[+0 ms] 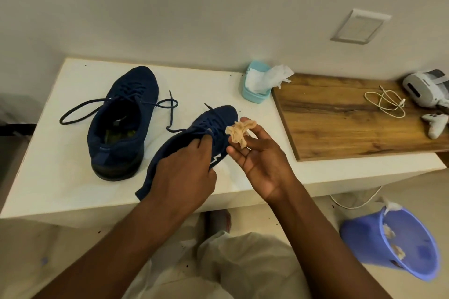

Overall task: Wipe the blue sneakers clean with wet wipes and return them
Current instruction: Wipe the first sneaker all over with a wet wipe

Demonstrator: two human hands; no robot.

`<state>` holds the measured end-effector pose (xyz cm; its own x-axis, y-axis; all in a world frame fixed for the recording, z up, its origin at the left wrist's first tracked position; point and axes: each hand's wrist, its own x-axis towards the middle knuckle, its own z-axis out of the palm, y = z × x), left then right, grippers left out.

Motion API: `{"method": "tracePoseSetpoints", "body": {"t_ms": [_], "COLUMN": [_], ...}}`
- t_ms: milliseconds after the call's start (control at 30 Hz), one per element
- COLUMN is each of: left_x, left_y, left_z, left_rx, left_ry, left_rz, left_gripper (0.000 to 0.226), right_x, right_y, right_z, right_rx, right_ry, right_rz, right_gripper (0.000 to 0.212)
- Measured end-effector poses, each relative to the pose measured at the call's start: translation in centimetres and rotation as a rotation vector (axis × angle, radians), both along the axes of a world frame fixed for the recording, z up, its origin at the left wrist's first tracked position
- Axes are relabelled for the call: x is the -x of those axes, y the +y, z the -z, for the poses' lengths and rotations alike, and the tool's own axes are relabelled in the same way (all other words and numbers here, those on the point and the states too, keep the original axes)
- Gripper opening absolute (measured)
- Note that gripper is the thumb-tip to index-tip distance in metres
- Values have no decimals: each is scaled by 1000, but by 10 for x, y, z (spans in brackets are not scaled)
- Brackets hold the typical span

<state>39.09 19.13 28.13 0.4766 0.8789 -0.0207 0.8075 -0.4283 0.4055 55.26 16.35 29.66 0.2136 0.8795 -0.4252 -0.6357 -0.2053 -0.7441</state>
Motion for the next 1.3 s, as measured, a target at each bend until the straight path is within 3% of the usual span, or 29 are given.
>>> {"method": "tracePoseSetpoints", "body": {"t_ms": [100, 167, 267, 333, 400, 500, 600, 733, 867, 933, 1067, 1167, 1300], "left_x": [7, 16, 28, 31, 26, 6, -9, -20, -30, -31, -37, -42, -45], "left_y": [2, 10, 25, 29, 30, 33, 37, 22, -7, -15, -30, -40, -41], "left_z": [-10, -27, -41, -41, -32, -17, -12, -11, -6, -6, 18, 38, 44], "left_rx": [300, 720, 1408, 1570, 1613, 1532, 1359, 1137, 635, 469, 315, 279, 258], "left_ry": [-268, -600, -1229, -1472, -1649, -1745, -1709, -1641, -1257, -1151, -987, -917, -912], "left_rz": [-51, -169, -489, -663, -789, -955, -1058, -996, -750, -611, -436, -440, -439], "left_gripper": [38, 28, 63, 78, 76, 60, 37, 18, 33, 45, 48, 42, 38], "right_x": [-4, -5, -7, -7, -5, -3, 0, 5, 3, 0, -8, -16, -15], "right_y": [0, 1, 3, 4, 5, 6, 8, 8, 10, 15, 31, 40, 39], "right_z": [1, 1, 0, -2, -3, 2, 2, -9, -23, -28, -26, -6, 16], "right_rx": [9, 15, -27, -71, -92, -88, -51, -59, -150, -210, -223, -137, -79], "right_ry": [-2, 8, 90, 141, 97, -85, -210, -469, -756, -917, -1265, -1454, -1432], "right_rz": [29, 50, 77, 94, 78, 33, 45, 78, 132, 158, 182, 159, 91], "right_gripper": [29, 25, 24, 26, 17, 11, 32, 37, 27, 27, 20, 19, 16]}}
